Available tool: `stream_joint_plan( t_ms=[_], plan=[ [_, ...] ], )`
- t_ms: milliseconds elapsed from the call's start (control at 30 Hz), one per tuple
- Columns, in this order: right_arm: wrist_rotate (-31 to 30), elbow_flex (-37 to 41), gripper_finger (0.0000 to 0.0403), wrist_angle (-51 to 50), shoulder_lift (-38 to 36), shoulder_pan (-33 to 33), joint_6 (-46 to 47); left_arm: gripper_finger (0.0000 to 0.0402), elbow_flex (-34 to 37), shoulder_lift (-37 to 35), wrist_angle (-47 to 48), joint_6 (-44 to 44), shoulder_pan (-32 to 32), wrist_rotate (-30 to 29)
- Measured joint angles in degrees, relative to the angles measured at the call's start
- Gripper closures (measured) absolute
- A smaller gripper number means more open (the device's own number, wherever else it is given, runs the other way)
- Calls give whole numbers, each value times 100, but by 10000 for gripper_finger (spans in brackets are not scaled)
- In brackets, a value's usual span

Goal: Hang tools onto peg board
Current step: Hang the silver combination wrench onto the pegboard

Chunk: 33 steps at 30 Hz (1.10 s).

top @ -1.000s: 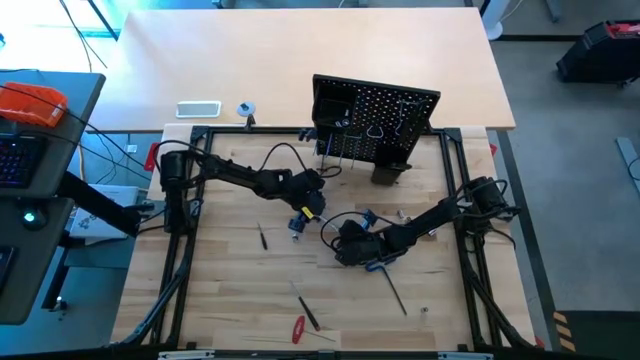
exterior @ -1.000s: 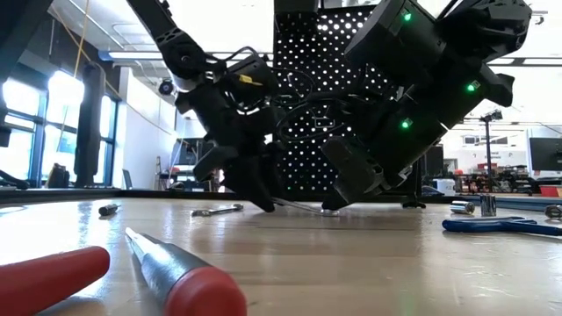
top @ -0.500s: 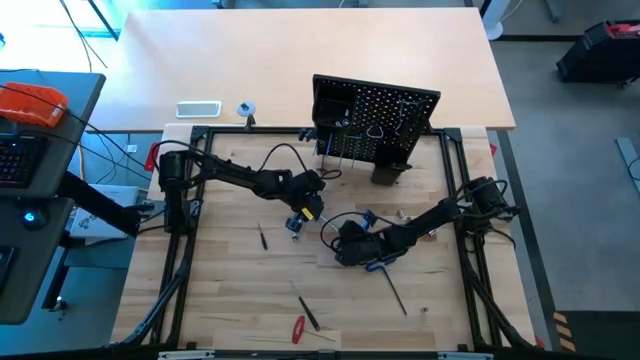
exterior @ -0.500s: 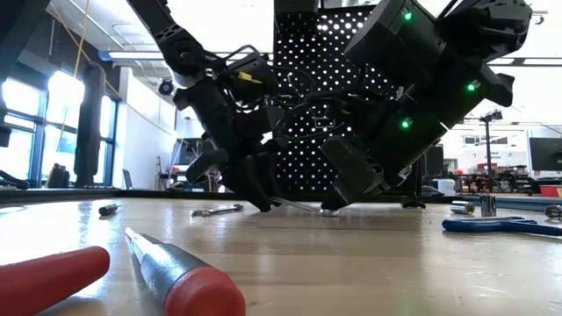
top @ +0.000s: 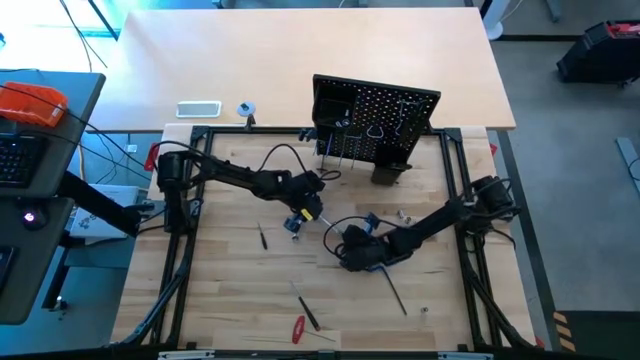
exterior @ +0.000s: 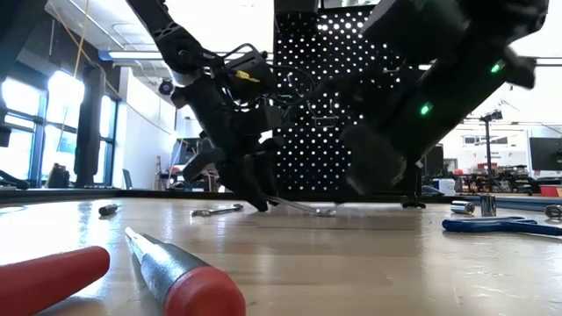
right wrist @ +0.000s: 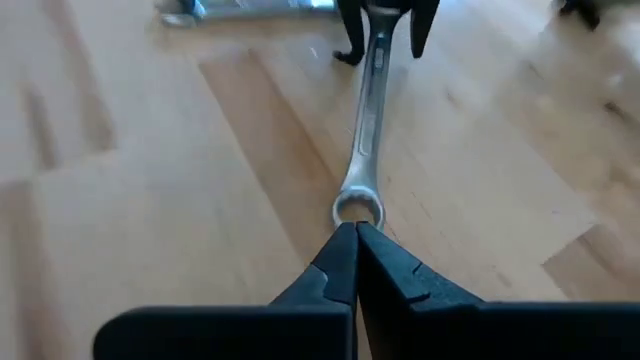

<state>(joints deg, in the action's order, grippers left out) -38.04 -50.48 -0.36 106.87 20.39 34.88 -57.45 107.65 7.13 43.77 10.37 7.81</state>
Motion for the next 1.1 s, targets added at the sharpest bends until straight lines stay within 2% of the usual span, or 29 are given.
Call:
stream_joint_plan(
  t_ms=[500, 600, 767, 933, 967, 1033, 1100],
  plan=[
    [-1355, -11, 397, -848, -1491, 900, 116, 296, 7, -966, 578, -308, -142, 53],
    [-1610, -15, 371, -1089, -1775, 1117, 323, 296, 6, -1194, 621, -396, -237, 53],
    [-2074, -17, 299, -1751, -2210, 1507, 1094, 296, -2, -1714, 654, -610, -389, -43],
    [-2997, -20, 252, -2289, -2489, 2011, 2070, 299, -7, -2313, 511, -773, -571, -597],
    [-3231, -20, 250, -2399, -2524, 2107, 2317, 306, -9, -2425, 480, -780, -608, -748],
    [-3636, -22, 248, -2624, -2591, 2264, 2859, 364, -9, -2646, 316, -815, -684, -1050],
    [-4006, -22, 249, -2760, -2609, 2381, 3396, 389, -13, -2847, 154, -824, -764, -1314]
  ],
)
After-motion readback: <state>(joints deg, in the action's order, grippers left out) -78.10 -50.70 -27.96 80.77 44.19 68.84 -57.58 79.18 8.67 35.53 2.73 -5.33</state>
